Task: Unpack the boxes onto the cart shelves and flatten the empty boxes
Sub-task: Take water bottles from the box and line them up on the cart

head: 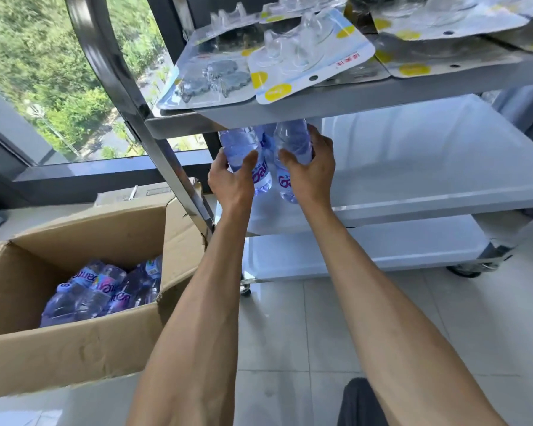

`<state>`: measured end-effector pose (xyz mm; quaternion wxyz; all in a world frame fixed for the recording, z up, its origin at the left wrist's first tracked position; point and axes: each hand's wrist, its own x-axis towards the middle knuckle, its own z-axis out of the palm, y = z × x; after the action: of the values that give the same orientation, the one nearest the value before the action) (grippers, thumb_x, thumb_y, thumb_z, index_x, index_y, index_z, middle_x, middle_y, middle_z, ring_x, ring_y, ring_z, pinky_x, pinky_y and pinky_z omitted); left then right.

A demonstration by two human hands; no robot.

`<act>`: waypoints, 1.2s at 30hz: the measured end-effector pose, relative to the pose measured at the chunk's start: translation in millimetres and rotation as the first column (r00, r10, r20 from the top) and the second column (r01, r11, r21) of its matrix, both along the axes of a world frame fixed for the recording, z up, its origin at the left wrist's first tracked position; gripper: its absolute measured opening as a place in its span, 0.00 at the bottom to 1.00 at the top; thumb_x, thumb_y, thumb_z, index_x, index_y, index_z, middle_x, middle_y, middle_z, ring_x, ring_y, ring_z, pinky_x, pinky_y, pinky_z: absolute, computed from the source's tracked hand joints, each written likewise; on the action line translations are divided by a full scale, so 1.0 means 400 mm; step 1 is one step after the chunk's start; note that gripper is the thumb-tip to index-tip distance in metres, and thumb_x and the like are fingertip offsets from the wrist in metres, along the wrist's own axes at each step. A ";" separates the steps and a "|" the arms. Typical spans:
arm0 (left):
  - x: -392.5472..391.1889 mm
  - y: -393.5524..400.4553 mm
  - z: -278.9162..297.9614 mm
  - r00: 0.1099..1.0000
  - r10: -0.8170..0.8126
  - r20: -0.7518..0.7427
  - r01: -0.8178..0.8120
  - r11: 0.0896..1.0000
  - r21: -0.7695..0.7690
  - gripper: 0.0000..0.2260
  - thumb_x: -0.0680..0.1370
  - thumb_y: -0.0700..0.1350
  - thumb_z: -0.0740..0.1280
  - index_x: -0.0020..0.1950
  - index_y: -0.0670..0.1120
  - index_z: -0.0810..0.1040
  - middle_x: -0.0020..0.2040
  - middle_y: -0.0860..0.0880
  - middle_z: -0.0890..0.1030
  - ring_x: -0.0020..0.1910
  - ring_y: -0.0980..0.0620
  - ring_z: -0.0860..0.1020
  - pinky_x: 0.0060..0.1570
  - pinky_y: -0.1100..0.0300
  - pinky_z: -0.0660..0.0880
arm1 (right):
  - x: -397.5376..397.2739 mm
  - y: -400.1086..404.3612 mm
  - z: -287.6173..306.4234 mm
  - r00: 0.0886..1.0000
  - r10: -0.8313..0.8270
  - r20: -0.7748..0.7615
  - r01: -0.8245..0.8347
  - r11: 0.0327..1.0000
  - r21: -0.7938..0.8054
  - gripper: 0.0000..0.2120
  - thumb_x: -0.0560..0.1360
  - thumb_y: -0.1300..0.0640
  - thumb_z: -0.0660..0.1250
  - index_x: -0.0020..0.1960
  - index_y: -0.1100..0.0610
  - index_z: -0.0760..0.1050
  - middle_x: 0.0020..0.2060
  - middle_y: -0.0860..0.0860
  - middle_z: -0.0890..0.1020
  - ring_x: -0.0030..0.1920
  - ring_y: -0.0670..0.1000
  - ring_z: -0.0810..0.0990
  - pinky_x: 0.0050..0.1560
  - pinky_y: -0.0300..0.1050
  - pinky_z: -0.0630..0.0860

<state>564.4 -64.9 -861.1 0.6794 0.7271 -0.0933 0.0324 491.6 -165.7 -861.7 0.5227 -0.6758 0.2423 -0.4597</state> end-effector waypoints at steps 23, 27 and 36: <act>-0.189 0.160 0.020 1.000 0.023 0.005 -0.023 0.923 0.384 0.15 0.77 0.40 0.65 0.64 0.42 0.78 0.59 0.47 0.81 0.48 0.55 0.77 0.47 0.68 0.67 | -0.158 0.169 -0.051 0.951 -0.112 -0.290 0.155 0.980 0.128 0.20 0.70 0.72 0.59 0.60 0.62 0.77 0.56 0.58 0.80 0.57 0.58 0.77 0.54 0.41 0.67; -0.284 0.306 0.041 0.992 0.111 0.052 -0.123 0.904 0.410 0.12 0.76 0.38 0.64 0.57 0.43 0.82 0.53 0.47 0.83 0.53 0.48 0.79 0.51 0.63 0.70 | -0.240 0.291 -0.034 0.952 -0.020 -0.306 0.056 0.993 0.107 0.15 0.72 0.71 0.60 0.54 0.62 0.79 0.51 0.57 0.83 0.53 0.58 0.79 0.52 0.43 0.70; -0.275 0.697 0.018 0.882 0.466 -0.072 -0.361 0.765 0.533 0.15 0.74 0.34 0.64 0.58 0.40 0.81 0.57 0.42 0.83 0.60 0.42 0.77 0.59 0.58 0.70 | -0.199 0.586 0.003 0.848 0.396 -0.351 -0.361 0.918 0.164 0.14 0.74 0.69 0.61 0.54 0.60 0.80 0.50 0.55 0.84 0.52 0.55 0.82 0.54 0.48 0.79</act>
<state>454.4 213.8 -854.1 0.4465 0.8809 0.1332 0.0831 412.2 68.7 -860.6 0.5770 -0.7611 0.2209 -0.1975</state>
